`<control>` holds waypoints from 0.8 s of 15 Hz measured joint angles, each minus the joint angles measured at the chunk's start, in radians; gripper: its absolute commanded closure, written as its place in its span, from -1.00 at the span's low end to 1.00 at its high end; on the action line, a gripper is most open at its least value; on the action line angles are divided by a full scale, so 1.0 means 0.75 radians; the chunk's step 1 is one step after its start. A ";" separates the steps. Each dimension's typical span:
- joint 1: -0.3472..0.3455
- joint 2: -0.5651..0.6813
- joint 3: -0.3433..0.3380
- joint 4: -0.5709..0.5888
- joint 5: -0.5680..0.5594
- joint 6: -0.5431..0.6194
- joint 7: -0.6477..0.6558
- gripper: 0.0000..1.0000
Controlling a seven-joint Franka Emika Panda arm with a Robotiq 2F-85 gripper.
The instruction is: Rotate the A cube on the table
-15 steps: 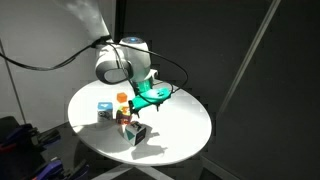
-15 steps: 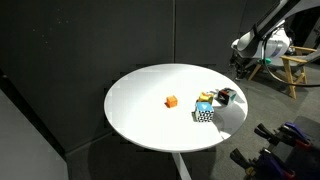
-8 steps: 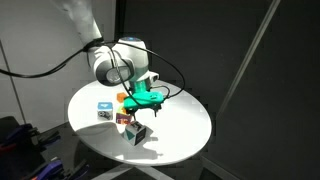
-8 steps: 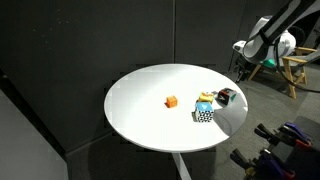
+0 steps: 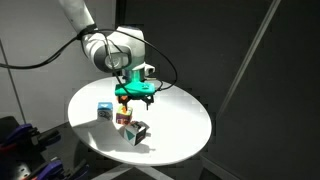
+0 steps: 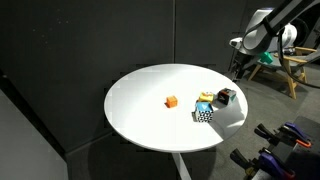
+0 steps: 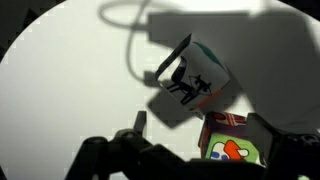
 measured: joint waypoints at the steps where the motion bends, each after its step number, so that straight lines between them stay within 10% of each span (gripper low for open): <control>1: 0.000 -0.016 0.012 0.000 0.015 -0.032 0.001 -1.00; 12: 0.012 -0.192 0.042 -0.019 0.055 -0.269 0.017 -1.00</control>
